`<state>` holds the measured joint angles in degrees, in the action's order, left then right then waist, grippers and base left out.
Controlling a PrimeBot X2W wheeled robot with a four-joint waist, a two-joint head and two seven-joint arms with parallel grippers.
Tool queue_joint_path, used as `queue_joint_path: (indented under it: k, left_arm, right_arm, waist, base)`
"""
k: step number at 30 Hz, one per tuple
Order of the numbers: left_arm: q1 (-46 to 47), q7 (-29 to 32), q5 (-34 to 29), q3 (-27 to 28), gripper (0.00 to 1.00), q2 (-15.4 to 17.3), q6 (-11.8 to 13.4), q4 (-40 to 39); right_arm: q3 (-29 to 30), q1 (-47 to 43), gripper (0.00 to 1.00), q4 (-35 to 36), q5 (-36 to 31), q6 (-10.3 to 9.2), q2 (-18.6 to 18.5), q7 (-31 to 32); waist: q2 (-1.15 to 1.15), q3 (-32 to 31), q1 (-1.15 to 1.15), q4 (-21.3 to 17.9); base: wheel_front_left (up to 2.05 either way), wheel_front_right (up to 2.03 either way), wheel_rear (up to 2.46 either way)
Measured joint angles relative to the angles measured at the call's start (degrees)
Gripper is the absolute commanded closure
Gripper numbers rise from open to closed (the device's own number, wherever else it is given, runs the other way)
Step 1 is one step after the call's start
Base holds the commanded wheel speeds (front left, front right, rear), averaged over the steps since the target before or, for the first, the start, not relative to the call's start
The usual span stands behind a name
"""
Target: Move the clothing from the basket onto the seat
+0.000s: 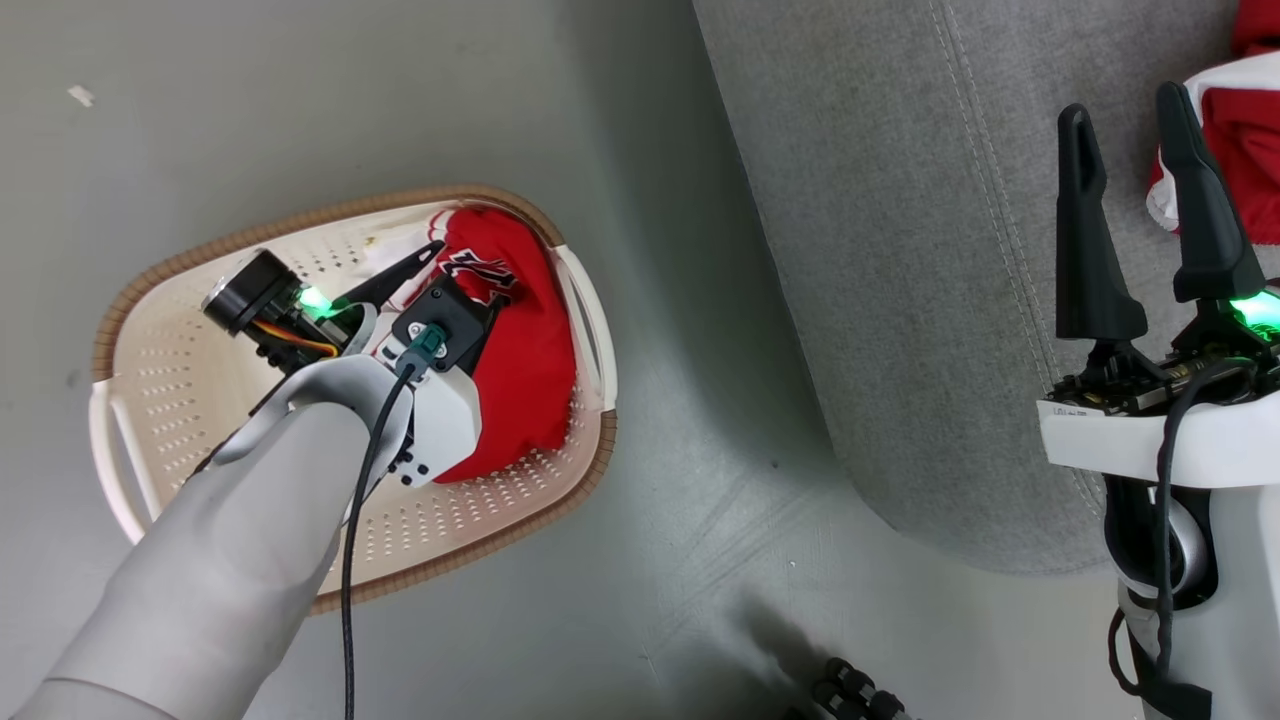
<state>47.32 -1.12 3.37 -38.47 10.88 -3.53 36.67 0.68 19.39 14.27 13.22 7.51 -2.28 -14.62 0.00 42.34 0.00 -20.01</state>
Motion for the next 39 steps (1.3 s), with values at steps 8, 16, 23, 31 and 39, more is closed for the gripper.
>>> queue_joint_path:
  k: [8, 16, 23, 31, 39]
  left_arm:
    - [2.87, 0.03, -2.52, -1.76, 0.00, 0.00, -0.20, 1.38]
    - [5.23, -0.01, -4.00, -2.94, 0.00, 0.38, -0.24, 2.68]
    - [6.57, -0.23, -5.75, -3.74, 0.00, 1.66, -0.24, 4.03]
    - [8.78, 0.57, -8.32, -5.38, 0.00, 2.85, -0.23, 6.28]
    - [10.15, 2.16, -11.32, -7.01, 0.00, 4.11, -0.15, 8.62]
  right_arm:
    - [-1.22, 1.55, 0.00, -0.25, 1.79, 0.00, 0.01, 0.00]
    - [-1.62, 2.28, 0.00, -0.45, 3.74, 0.00, 0.01, 0.00]
    - [-2.04, 3.71, 0.00, -1.37, 4.99, 0.00, 0.02, 0.00]
    - [-3.15, 4.49, 0.00, -1.78, 5.72, 0.00, 0.05, 0.00]
    - [-3.18, 4.56, 0.00, -2.01, 6.35, 0.00, 0.07, 0.00]
  waist:
    - [0.00, 2.38, 0.00, -2.23]
    - [0.00, 4.25, 0.00, -4.33]
    - [0.00, 5.48, 0.00, -6.02]
    - [0.00, 6.62, 0.00, -7.72]
    - [0.00, 7.52, 0.00, -8.90]
  base:
    - [0.00, 0.00, 0.00]
    - [0.00, 0.00, 0.00]
    - [0.00, 0.00, 0.00]
    - [0.00, 0.00, 0.00]
    - [0.00, 0.00, 0.00]
